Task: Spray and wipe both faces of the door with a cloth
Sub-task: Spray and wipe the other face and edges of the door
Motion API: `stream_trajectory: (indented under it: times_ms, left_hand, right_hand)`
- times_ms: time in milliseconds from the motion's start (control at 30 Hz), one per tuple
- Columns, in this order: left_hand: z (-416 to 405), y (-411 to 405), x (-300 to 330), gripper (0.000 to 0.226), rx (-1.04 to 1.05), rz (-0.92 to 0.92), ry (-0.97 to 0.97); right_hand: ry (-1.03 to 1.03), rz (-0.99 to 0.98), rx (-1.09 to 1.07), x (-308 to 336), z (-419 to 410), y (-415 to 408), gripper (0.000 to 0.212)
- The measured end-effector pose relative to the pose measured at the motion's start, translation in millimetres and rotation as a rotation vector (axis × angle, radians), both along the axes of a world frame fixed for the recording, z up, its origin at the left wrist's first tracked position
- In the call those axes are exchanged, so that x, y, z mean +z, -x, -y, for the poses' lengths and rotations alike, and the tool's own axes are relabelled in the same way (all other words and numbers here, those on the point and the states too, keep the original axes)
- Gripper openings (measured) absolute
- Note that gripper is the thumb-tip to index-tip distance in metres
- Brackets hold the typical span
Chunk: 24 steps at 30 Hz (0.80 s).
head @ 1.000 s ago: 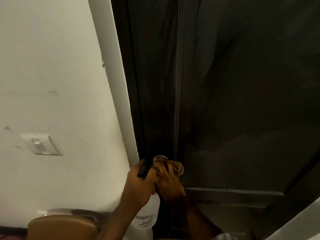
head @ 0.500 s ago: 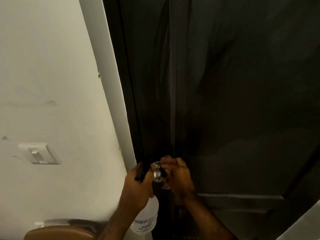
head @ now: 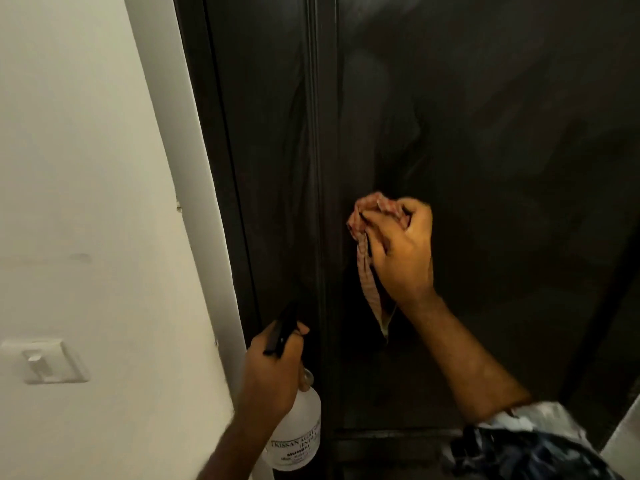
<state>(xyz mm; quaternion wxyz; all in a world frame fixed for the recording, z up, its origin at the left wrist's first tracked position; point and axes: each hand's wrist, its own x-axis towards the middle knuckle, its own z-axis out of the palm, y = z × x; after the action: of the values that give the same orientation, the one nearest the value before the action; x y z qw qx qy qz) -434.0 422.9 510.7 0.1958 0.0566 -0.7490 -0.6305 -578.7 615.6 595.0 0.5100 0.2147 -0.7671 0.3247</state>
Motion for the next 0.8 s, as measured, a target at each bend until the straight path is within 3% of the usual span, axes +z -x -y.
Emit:
stream_trajectory:
  times_ms: [100,233,367,533,600,700,800]
  left_hand:
    - [0,4,7,0.018,0.004,-0.007,-0.028]
    - [1,8,11,0.019,0.031,0.0,-0.003]
    - [-2,8,12,0.019,0.046,0.012,0.014]
    - [-15,2,18,0.02,0.034,0.014,-0.008]
    - [-22,0,19,0.02,0.027,0.011,-0.017]
    - [-34,-5,21,0.019,0.017,0.033,-0.078]
    - [-43,-12,21,0.017,-0.001,0.081,-0.088]
  right_hand:
    - [-0.083,-0.134,-0.09,59,5,7,0.024]
    - [-0.025,-0.261,-0.217,131,29,11,0.022]
    - [-0.123,-0.304,-0.279,152,40,13,0.021]
    - [-0.502,-0.258,-0.144,68,35,13,0.025]
    - [-0.622,-0.149,-0.076,15,31,7,0.034]
    - [-0.786,0.078,0.051,-62,21,1,0.065]
    - [-0.897,0.263,0.089,-114,13,-7,0.071]
